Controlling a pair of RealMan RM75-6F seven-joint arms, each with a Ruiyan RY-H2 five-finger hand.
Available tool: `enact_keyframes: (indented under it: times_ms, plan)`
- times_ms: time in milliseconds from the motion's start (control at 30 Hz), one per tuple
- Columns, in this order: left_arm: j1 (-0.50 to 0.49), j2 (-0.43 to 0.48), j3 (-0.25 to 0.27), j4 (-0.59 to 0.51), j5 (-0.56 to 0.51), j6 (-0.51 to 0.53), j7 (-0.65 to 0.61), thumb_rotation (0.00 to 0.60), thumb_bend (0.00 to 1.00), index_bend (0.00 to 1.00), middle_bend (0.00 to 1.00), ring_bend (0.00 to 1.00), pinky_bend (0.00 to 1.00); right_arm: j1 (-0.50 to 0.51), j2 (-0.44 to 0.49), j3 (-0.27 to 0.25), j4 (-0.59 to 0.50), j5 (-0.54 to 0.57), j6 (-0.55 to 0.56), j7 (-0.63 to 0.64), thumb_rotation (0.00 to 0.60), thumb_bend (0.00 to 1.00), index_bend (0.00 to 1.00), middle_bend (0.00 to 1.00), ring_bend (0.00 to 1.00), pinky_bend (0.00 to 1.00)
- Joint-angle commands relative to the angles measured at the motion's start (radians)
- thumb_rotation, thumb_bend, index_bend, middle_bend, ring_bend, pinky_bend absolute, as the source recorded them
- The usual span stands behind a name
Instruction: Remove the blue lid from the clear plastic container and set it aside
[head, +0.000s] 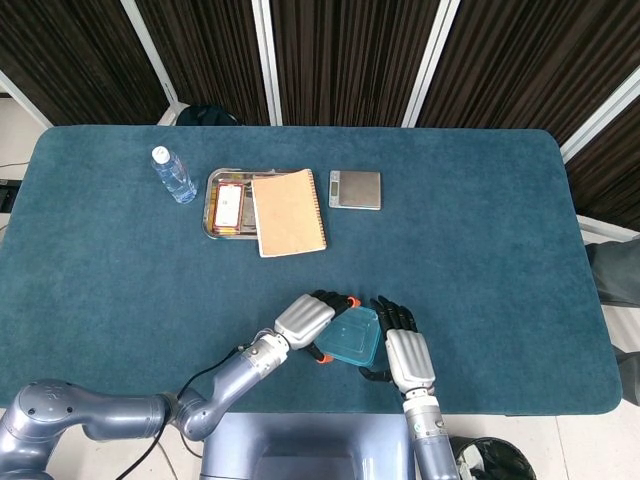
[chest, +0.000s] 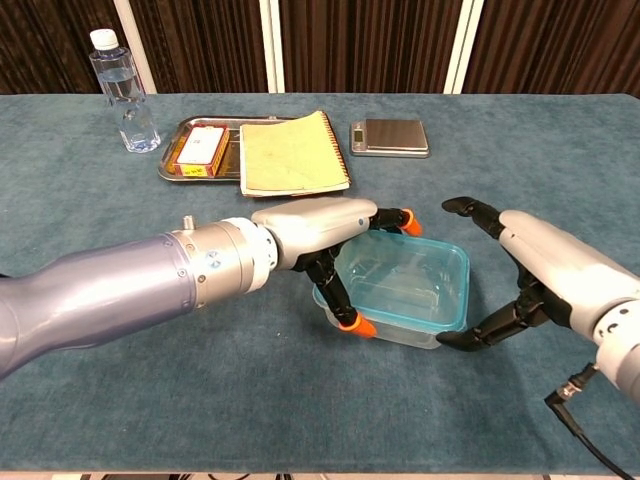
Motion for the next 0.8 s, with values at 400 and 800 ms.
enact_keyframes:
  times_ms: [400,800]
  plan:
    - [-0.009,0.008,0.007,-0.006,-0.009,-0.017,0.011,0.600,0.17,0.14,0.24,0.24,0.46,0.007,-0.001,0.012,0.001,-0.016,0.017,0.035,0.600,0.25,0.00,0.00,0.00,0.00]
    - [-0.022,0.002,0.006,0.000,-0.023,-0.024,0.030,0.600,0.18,0.14,0.25,0.29,0.51,0.005,-0.002,0.018,0.007,-0.024,0.030,0.070,0.600,0.25,0.00,0.00,0.00,0.00]
